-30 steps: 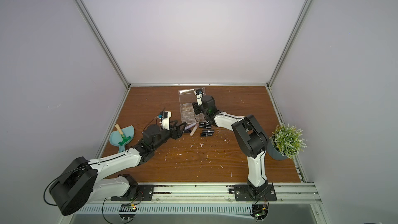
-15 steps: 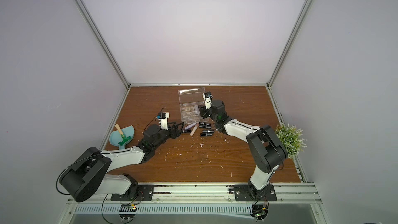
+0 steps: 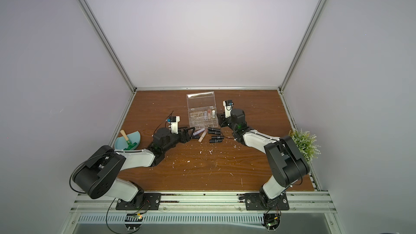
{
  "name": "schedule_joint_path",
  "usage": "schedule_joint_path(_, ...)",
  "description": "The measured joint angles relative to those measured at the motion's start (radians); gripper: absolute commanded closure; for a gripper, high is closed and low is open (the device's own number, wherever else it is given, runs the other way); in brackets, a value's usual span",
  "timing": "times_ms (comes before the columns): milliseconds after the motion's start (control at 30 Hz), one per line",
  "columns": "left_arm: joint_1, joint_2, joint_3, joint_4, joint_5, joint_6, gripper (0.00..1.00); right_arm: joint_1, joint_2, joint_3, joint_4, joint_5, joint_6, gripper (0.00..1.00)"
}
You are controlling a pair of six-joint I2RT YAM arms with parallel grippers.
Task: Arrange the lipsticks in the organizer
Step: Place the lipstick in the storage box, then pick up the lipstick at the center of the board.
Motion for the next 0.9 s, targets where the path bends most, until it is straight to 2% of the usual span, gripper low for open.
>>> schedule_joint_path(200, -0.067, 0.006, 0.04, -0.034, 0.044, 0.045, 0.33, -0.061, -0.13, -0.114, 0.0, -0.015, 0.019, 0.51)
schedule_joint_path(367, -0.15, 0.036, 0.151, -0.124, 0.04, 0.111, 0.34, -0.134, -0.156, -0.137, 0.004, -0.045, 0.027, 0.48)
schedule_joint_path(467, -0.173, 0.051, 0.18, -0.166, 0.031, 0.133, 0.39, -0.172, -0.164, -0.154, 0.002, -0.059, 0.028, 0.48)
schedule_joint_path(567, -0.192, 0.084, 0.251, -0.286, -0.003, 0.16, 0.39, -0.2, -0.17, -0.162, 0.0, -0.078, 0.033, 0.48)
schedule_joint_path(767, -0.258, 0.179, 0.496, -0.599, -0.077, 0.248, 0.39, -0.225, -0.17, -0.162, -0.003, -0.108, 0.038, 0.48)
schedule_joint_path(900, -0.288, 0.2, 0.566, -0.75, -0.112, 0.303, 0.39, -0.237, -0.17, -0.162, -0.004, -0.128, 0.044, 0.48)
